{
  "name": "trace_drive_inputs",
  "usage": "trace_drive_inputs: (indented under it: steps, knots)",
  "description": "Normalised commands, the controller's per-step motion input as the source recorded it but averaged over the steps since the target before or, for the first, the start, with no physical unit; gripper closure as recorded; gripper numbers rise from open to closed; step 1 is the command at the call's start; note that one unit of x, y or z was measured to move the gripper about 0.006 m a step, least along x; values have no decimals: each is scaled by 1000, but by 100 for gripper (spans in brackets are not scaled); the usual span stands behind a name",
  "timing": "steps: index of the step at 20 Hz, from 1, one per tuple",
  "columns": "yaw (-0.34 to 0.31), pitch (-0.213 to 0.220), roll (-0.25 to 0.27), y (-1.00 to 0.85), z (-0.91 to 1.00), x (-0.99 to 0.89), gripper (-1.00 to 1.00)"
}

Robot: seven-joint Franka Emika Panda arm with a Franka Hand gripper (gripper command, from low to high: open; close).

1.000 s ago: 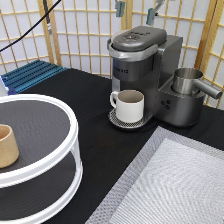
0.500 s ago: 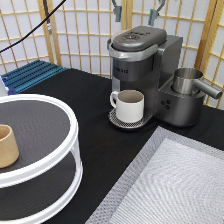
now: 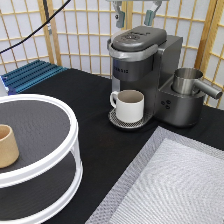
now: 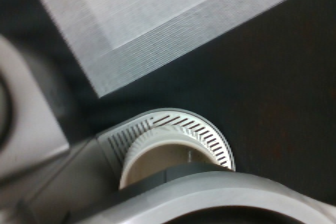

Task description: Make coffee

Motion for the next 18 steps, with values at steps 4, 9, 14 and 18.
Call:
trace_drive_inputs:
  steps: [4,9,14,18]
  knots:
    - [352,-140,-3,-47,0,-9,-100]
    - [192,-249,2,-222,14,-254,-100]
    - [70,-243,0,-441,-50,-497,-100]
    - [39,-215,0,-474,-314,-652,-100]
